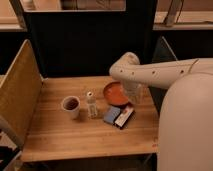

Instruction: Knock the bottle over

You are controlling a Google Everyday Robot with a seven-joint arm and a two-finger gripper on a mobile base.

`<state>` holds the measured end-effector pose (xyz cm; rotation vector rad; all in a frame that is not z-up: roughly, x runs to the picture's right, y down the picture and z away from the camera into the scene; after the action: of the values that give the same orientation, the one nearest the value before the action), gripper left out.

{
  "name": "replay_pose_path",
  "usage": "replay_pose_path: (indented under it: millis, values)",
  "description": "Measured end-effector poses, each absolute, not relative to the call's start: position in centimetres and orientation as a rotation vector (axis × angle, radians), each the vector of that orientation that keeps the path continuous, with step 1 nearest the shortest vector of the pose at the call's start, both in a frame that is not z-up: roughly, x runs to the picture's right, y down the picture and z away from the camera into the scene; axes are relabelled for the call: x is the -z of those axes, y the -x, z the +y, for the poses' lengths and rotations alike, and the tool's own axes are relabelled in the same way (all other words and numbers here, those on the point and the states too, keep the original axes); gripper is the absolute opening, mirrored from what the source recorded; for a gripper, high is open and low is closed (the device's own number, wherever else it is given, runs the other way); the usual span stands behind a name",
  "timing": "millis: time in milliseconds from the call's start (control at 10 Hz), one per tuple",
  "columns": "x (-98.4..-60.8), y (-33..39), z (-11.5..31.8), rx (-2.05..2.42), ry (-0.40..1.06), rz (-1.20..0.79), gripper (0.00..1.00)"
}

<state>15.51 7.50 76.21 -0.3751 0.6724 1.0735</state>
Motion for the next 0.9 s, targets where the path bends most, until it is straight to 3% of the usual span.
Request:
replay_pose_path:
  millis: [400,900]
  values:
    - [-76.1,-9.7,11.1,-0.994,0.505,0.610,0.00]
    - [-76.1,-9.4,11.2,-0.988,0.507,0.608,0.00]
